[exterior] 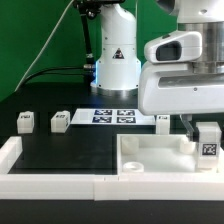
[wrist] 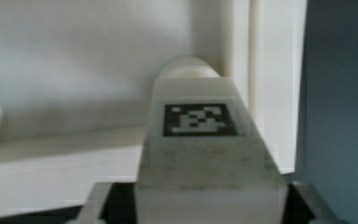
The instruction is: Assemble one leg
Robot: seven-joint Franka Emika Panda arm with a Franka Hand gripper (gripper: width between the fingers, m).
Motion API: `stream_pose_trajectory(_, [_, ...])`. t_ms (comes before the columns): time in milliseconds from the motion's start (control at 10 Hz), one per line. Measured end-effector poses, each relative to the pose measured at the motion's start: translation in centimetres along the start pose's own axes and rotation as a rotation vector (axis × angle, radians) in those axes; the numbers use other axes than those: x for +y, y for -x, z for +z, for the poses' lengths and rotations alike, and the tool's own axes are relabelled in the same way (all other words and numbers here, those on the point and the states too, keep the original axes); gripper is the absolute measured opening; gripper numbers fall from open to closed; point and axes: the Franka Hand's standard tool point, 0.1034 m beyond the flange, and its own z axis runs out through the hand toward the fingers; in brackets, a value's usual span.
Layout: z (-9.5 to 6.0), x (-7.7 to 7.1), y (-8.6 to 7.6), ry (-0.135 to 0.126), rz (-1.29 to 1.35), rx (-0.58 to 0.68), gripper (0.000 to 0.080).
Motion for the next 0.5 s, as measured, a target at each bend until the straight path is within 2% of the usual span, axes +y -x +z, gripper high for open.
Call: stream_pose_trajectory(500, [0.01, 0.74, 0.15, 0.018, 0.654, -0.002, 0.0291])
